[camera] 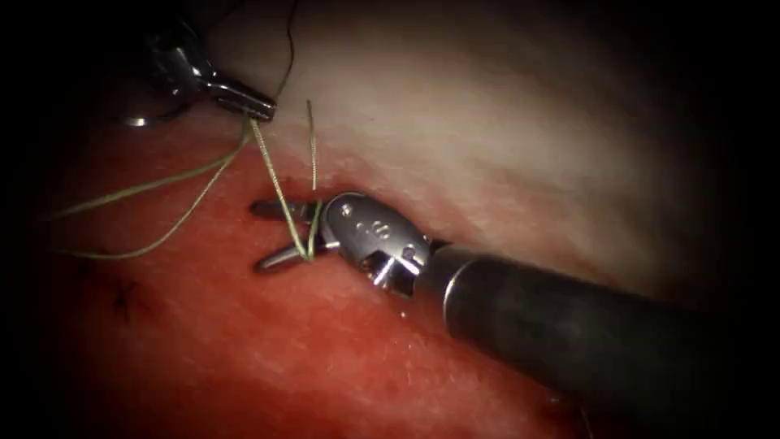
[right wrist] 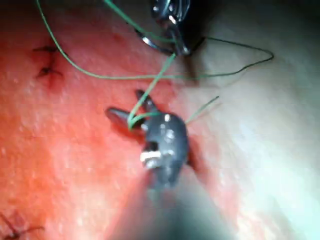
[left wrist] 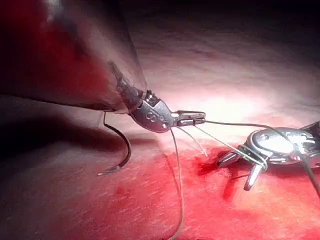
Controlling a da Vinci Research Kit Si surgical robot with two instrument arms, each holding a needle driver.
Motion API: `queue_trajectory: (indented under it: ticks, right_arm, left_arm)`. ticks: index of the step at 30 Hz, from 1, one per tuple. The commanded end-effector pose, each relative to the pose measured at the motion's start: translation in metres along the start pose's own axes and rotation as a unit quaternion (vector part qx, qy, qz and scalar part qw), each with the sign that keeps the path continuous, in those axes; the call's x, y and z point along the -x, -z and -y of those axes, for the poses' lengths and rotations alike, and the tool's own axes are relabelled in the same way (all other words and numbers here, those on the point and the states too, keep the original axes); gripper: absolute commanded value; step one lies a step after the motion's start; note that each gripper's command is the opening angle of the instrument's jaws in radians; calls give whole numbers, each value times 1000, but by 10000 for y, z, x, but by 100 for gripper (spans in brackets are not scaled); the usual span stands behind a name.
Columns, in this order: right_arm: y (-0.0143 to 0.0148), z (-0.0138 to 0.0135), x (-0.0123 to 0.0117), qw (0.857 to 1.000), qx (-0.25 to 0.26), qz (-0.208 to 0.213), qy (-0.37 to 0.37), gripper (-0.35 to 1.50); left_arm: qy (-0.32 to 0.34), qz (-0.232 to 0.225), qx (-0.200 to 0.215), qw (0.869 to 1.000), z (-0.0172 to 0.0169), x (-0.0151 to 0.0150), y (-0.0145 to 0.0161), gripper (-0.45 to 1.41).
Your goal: Wound Closure
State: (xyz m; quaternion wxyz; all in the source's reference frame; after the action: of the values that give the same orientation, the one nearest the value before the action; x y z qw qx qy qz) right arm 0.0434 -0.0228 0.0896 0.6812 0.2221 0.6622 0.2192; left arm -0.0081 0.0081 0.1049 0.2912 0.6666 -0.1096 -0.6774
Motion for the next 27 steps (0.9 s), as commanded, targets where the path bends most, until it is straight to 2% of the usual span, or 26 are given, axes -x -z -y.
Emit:
queue_trajectory:
  ticks: [1,6,10,15,22,27]
  right_arm:
    - [-8,-3,3,1000,-1,-3,1,68]
    - [-6,-4,1,1000,0,-15,-5,68]
    - [3,-8,-2,998,3,-57,-22,62]
    - [7,-11,-2,995,6,-88,-37,61]
    - [10,-18,-4,993,26,-108,-44,59]
    - [26,-31,-7,990,57,-116,-49,56]
  left_arm:
    - [2,4,-1,1000,0,13,-5,-45]
    - [9,15,-4,1000,-22,37,-15,-45]
    - [17,22,2,1000,-56,53,-20,-45]
    - [24,23,0,999,-75,61,-19,-45]
    - [28,11,-2,1000,-87,51,-24,-45]
    - [28,4,1,1000,-95,32,-25,-45]
